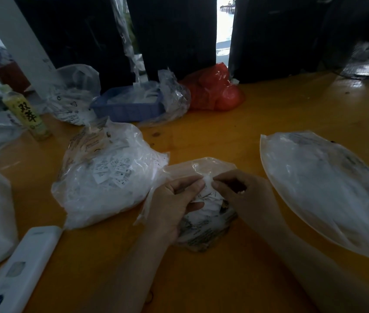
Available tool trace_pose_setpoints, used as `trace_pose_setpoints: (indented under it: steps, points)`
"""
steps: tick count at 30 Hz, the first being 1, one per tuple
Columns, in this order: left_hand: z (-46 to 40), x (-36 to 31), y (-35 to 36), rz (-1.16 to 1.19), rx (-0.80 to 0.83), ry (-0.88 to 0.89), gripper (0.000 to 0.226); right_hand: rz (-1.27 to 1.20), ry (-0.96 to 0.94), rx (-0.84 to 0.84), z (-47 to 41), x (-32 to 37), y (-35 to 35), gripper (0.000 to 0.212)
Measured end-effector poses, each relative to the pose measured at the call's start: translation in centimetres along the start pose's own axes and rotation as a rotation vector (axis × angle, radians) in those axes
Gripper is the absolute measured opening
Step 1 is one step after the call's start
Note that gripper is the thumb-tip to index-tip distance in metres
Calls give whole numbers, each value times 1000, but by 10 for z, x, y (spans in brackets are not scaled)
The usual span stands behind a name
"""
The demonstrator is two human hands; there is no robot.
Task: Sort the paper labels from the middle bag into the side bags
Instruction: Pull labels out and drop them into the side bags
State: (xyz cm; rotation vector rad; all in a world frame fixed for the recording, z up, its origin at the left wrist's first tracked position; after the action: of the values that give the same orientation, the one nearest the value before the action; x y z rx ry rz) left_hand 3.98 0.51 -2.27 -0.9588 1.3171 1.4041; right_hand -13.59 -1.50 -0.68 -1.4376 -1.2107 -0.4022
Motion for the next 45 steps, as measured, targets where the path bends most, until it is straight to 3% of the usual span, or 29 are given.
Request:
trace_pose_setpoints:
  steps: [8, 12, 16, 20, 22, 25, 29, 33, 37, 45]
  points:
    - [3, -4, 4, -51, 56, 31, 20, 29, 8, 53, 0, 2, 4, 12]
    - [8, -14, 1, -458, 52, 160, 24, 11, -2, -24, 0, 2, -5, 9]
    - [19, -39, -1, -801, -102, 452, 32, 56, -50, 24, -1, 8, -11, 15]
    - [34, -82, -34, -1143, -562, 846, 24, 442, 43, -54, -4, 1, -29, 15]
    - [38, -98, -63, -1169, -746, 779, 22, 711, 192, -48, -6, -5, -40, 21]
    - [38, -99, -98, -1182, -854, 466, 25, 881, 442, -38, -5, -13, -57, 28]
    - [23, -86, -115, -1387, -708, 136, 27, 850, 665, 68, -4, -27, -78, 45]
    - [15, -77, -110, -1526, -671, -57, 32, 934, 684, 192, 2, -37, -97, 36]
    - [10, -73, -107, -1519, -602, -36, 39, 1027, 700, 314, 9, -45, -102, 40]
    - [16, -77, -86, -1219, -579, 234, 46, 1041, 761, 347, -2, -49, -101, 27]
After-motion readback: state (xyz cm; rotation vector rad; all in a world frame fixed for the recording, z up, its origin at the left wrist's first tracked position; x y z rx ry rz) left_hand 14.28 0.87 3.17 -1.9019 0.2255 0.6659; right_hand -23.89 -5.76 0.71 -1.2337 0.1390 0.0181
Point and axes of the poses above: each hand's wrist, its own z-axis away from the middle knuckle, its own y-axis out of the palm, x = y × z, the point moved 4 cm from there along -z, towards the middle knuckle, and after that the axes turned 14 degrees about x, right-handed, at the moved point
